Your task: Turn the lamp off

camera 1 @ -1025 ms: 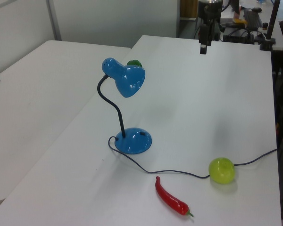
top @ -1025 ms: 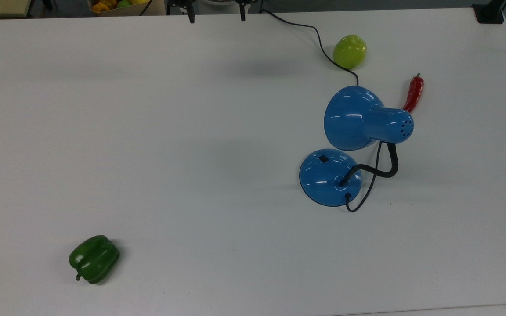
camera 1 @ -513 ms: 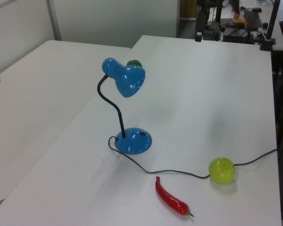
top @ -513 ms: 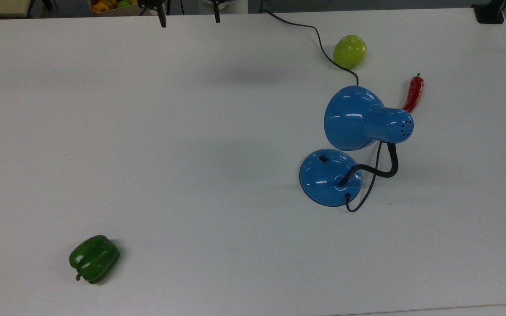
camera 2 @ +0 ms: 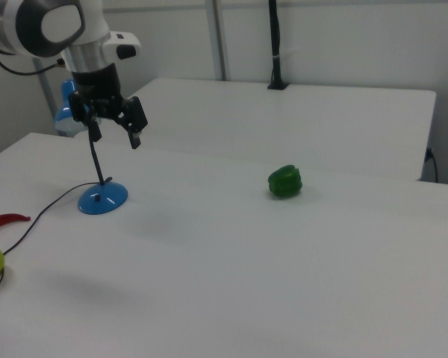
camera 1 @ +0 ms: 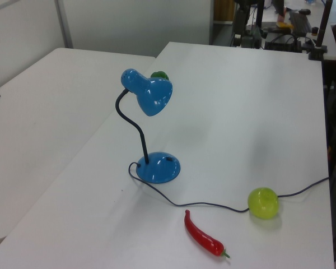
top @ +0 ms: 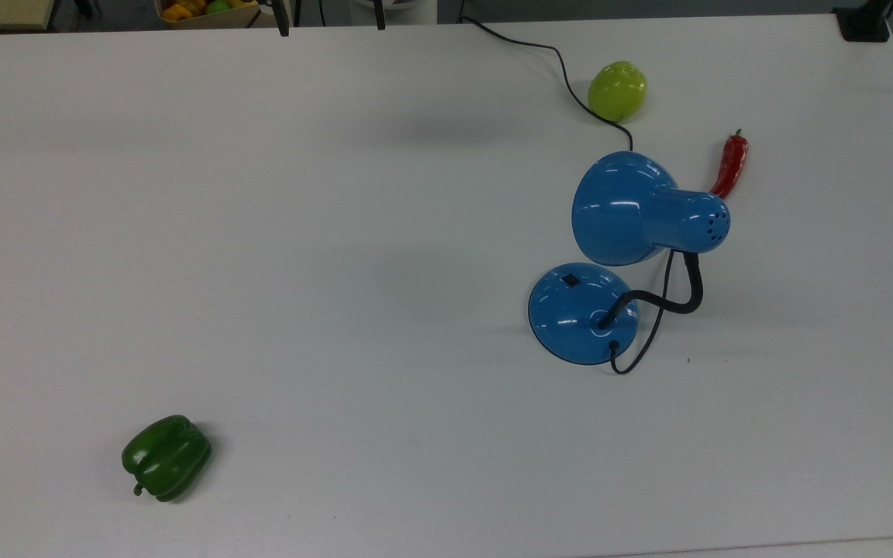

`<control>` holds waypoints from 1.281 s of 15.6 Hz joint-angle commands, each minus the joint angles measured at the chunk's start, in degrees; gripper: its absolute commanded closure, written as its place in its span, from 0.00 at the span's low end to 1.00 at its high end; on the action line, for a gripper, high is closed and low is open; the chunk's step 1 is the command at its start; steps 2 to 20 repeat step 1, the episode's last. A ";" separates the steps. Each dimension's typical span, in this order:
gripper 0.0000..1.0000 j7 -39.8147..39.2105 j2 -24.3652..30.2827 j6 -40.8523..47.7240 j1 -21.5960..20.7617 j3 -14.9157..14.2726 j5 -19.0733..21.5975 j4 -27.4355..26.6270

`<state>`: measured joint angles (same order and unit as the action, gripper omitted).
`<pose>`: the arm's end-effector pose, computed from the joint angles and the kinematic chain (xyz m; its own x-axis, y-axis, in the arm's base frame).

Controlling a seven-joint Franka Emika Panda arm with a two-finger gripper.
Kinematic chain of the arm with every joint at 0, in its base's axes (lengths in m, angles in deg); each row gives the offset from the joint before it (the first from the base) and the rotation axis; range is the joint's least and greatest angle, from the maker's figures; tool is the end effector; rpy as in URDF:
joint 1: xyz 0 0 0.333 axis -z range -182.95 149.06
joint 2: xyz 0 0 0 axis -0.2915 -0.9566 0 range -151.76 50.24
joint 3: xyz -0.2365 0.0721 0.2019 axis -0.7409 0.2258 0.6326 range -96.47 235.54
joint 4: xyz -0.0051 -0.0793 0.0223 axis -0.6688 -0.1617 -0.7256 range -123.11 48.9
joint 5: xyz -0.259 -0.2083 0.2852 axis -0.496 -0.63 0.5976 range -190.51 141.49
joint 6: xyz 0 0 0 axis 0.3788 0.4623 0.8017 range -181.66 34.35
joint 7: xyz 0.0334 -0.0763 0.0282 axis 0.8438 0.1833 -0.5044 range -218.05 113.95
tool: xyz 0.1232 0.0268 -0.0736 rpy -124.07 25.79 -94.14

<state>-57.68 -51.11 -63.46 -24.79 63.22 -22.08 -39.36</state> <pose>0.6158 0.0223 0.5755 0.9899 0.1195 0.0768 0.1224 -0.9919 -0.0343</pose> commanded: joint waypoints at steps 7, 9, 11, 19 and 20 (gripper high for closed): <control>0.00 1.59 -0.88 1.44 -1.21 -0.72 -0.76 1.38; 0.00 1.59 -0.88 1.44 -1.21 -0.72 -0.76 1.38; 0.00 1.59 -0.88 1.44 -1.21 -0.72 -0.76 1.38; 0.00 1.59 -0.88 1.44 -1.21 -0.72 -0.76 1.38; 0.00 1.59 -0.88 1.44 -1.21 -0.72 -0.76 1.38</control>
